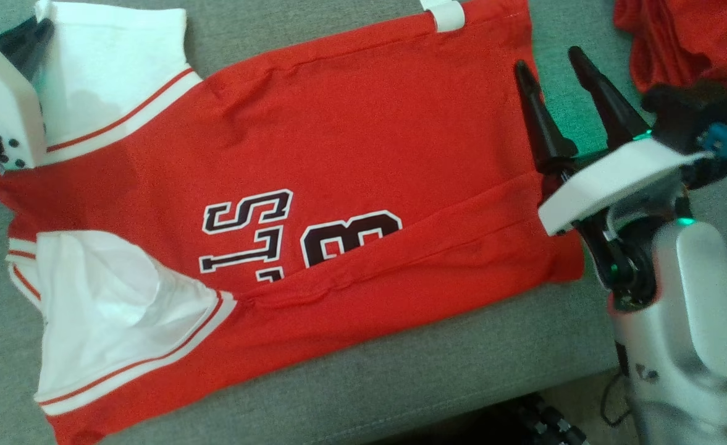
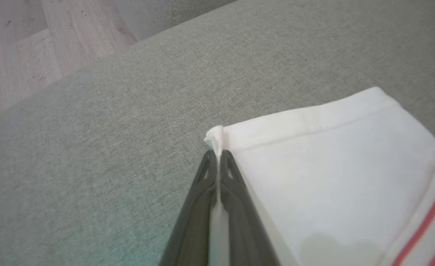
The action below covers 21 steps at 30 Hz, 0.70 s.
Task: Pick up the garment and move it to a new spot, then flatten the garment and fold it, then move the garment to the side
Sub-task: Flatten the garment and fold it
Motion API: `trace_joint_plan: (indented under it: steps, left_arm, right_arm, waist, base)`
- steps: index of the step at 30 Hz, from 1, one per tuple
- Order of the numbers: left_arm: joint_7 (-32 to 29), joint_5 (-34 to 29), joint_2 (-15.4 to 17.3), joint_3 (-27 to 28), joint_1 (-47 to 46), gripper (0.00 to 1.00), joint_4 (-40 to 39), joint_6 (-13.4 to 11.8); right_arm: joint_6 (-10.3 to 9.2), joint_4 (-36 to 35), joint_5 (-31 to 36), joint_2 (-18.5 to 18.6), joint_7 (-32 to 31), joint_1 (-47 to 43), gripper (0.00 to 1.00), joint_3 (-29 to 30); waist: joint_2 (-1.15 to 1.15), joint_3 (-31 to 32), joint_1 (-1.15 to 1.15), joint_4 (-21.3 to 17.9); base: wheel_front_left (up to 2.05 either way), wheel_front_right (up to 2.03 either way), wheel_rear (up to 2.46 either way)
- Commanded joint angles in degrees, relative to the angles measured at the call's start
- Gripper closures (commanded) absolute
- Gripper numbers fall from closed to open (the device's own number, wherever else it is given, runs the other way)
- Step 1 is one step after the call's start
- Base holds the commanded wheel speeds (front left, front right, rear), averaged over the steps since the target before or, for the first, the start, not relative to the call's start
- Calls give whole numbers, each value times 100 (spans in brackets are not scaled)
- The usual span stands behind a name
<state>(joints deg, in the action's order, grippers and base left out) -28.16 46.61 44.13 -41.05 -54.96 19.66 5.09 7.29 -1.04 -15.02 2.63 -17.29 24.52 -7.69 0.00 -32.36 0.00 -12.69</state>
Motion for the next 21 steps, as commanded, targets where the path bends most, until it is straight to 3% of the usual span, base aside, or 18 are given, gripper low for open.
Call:
trace_joint_plan:
  steps: [1, 14, 21]
  left_arm:
    - [14, 2, 218, 169, -107, 100, -118, 20]
    - [963, -267, -109, 213, -249, 100, -152, -6]
    - [1189, -274, -202, 162, -178, 100, -400, 25]
  right_arm:
    - [20, -99, 86, 29, -119, 265, 0, -166]
    - [20, 1302, 530, 719, -855, 1580, 0, -232]
    - [20, 2015, 402, 935, -1335, 1916, 0, -265]
  waist:
    - [0, 32, 0, 42]
    - [0, 283, 0, 601]
    - [0, 307, 0, 888]
  base:
    - [0, 0, 0]
    - [0, 0, 0]
    - [0, 0, 0]
